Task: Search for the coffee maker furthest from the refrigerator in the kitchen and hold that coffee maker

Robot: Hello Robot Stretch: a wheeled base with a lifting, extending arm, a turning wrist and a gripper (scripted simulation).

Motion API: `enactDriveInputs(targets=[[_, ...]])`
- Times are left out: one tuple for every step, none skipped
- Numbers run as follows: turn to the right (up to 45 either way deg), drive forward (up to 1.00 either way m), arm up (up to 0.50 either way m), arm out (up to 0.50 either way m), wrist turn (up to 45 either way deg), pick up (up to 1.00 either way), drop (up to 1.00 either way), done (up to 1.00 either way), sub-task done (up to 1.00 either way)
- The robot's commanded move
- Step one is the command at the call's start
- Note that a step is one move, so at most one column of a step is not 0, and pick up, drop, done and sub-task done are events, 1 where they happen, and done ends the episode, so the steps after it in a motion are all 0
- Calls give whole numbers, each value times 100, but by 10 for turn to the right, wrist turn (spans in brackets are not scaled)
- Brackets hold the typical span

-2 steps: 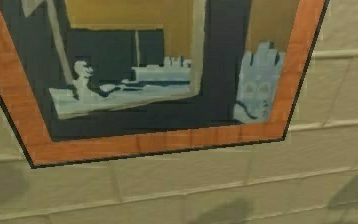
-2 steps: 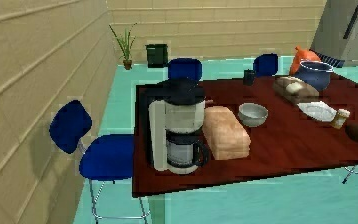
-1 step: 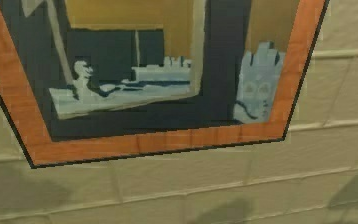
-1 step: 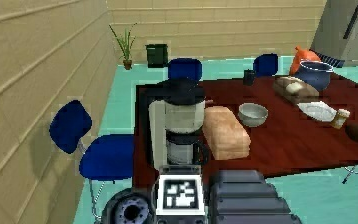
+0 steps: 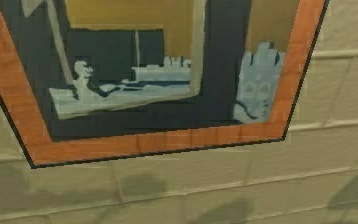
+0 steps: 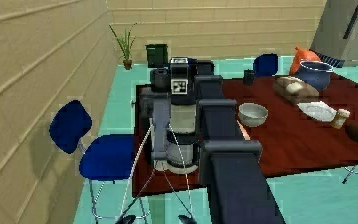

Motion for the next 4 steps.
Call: enactDriveInputs(targets=[[0,0,0,0,450,0,0,0,0],[0,0,0,0,450,0,0,0,0],[0,0,0,0,450,0,0,0,0],[0,0,0,0,450,0,0,0,0]])
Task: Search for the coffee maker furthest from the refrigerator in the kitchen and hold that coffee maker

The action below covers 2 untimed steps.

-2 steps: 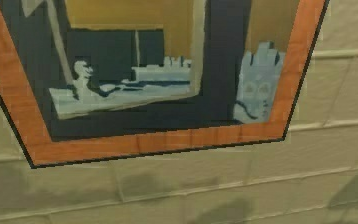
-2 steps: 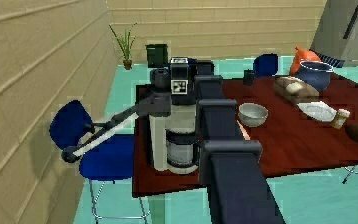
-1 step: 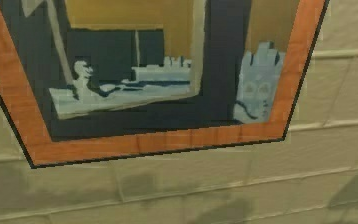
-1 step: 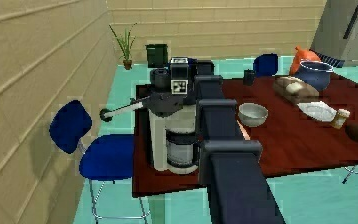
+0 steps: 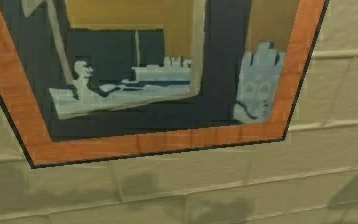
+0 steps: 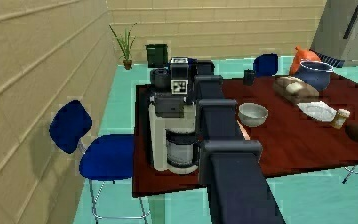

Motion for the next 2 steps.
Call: enactDriveInputs(targets=[[0,0,0,0,390,0,0,0,0],[0,0,0,0,0,100,0,0,0]])
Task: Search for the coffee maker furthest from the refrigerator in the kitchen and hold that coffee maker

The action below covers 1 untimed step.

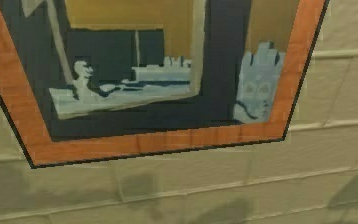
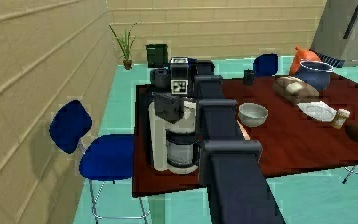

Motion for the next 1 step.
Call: enactDriveInputs(targets=[[0,0,0,0,0,0,0,100,0]])
